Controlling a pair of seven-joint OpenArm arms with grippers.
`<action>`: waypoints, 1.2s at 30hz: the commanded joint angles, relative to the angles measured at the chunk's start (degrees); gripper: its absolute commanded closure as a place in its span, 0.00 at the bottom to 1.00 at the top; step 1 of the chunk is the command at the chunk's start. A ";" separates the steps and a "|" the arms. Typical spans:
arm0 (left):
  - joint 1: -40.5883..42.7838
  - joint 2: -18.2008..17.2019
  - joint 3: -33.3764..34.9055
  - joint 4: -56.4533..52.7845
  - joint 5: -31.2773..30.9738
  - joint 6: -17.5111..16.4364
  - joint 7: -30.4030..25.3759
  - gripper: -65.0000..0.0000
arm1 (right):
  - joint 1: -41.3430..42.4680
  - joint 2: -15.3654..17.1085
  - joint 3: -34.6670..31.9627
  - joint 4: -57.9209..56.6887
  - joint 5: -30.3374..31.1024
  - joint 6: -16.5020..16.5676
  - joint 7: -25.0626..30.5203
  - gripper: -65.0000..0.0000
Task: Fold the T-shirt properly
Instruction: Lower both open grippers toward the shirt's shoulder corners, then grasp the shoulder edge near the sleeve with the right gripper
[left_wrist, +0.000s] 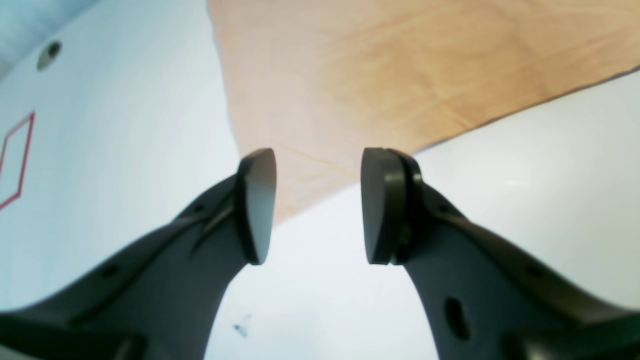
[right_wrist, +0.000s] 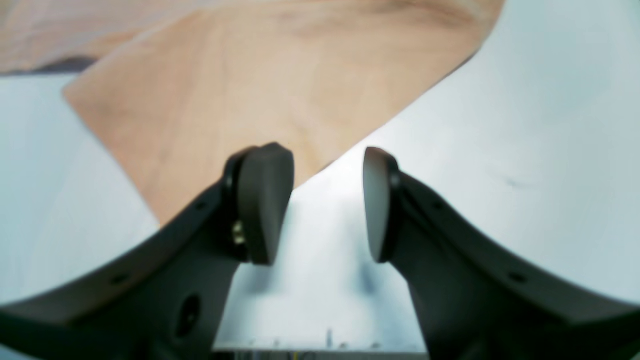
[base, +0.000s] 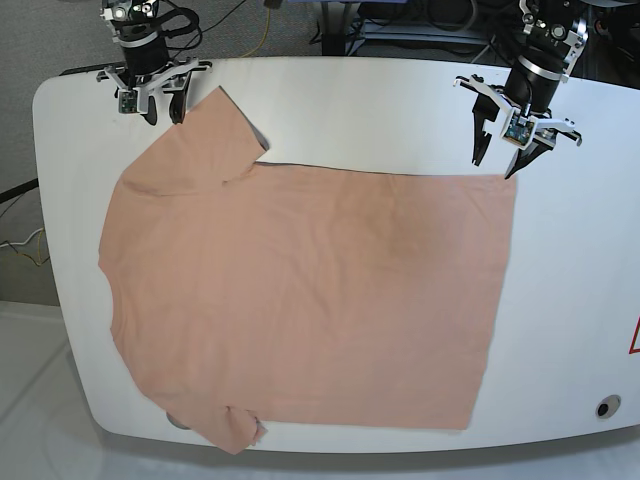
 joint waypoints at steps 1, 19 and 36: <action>-1.03 -0.39 0.38 0.44 -0.27 0.29 -0.63 0.55 | -0.17 0.35 0.86 0.18 0.66 0.22 0.71 0.61; -3.08 -0.56 1.27 -1.06 -1.63 0.20 0.90 0.57 | 1.78 0.34 0.92 0.78 -7.07 4.03 -8.20 0.62; -3.76 -1.06 0.02 -2.08 -1.87 0.21 1.59 0.55 | 4.76 0.22 2.36 1.99 4.38 22.10 -24.81 0.61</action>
